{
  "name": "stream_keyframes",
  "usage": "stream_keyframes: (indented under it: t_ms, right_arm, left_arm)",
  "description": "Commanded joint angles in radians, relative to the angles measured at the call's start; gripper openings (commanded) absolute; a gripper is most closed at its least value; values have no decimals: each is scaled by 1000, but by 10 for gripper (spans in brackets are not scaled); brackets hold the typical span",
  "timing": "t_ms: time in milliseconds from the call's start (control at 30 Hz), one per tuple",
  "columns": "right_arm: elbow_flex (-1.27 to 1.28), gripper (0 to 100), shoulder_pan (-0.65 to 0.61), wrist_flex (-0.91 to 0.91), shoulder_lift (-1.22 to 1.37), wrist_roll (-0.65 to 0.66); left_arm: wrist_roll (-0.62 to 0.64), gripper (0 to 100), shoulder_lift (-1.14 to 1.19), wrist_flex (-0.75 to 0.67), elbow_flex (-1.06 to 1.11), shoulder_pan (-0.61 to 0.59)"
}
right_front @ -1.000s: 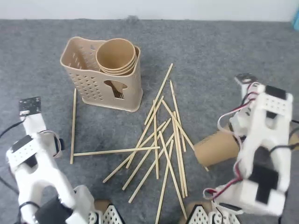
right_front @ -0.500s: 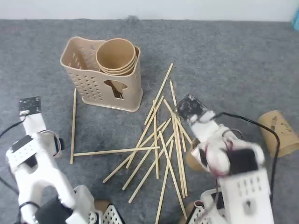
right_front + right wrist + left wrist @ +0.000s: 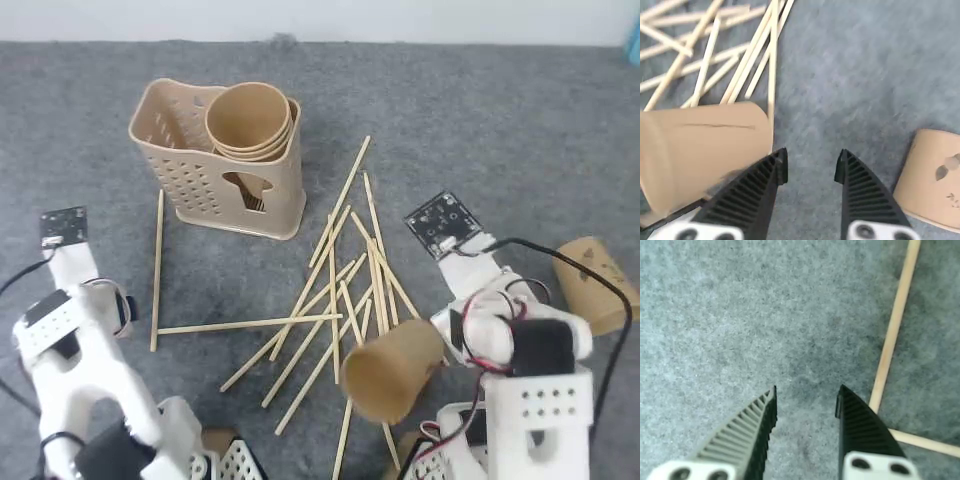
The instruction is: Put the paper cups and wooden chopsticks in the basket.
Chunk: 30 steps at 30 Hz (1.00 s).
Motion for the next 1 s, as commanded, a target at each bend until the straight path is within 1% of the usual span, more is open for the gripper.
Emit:
stream_keyframes:
  t_ms: [0,100,167,233,333,433,567,700,867,967]
  right_arm:
    - [-51,169,-35,25,36,3]
    - [-98,171,-125,85,-5,9]
    - [-147,171,-220,162,-59,55]
    - [-157,171,-329,171,-133,95]
    - [-87,171,-449,168,-240,196]
    - [20,170,-568,166,-271,290]
    - [40,170,-588,166,-216,362]
    - [126,170,-659,163,-125,443]
    - [106,170,-731,163,-39,445]
    - [106,170,-769,163,-2,482]
  left_arm:
    - [0,187,-34,-15,-1,9]
    - [0,187,-34,-15,-1,9]
    - [0,187,-34,-15,-1,9]
    - [0,187,-34,-15,-1,9]
    - [0,187,-34,-15,-1,9]
    - [0,187,-34,-15,-1,8]
    - [0,187,-34,-15,-1,6]
    - [0,187,-32,-15,-2,8]
    - [0,187,-29,-15,-4,8]
    - [0,187,-29,-15,-5,8]
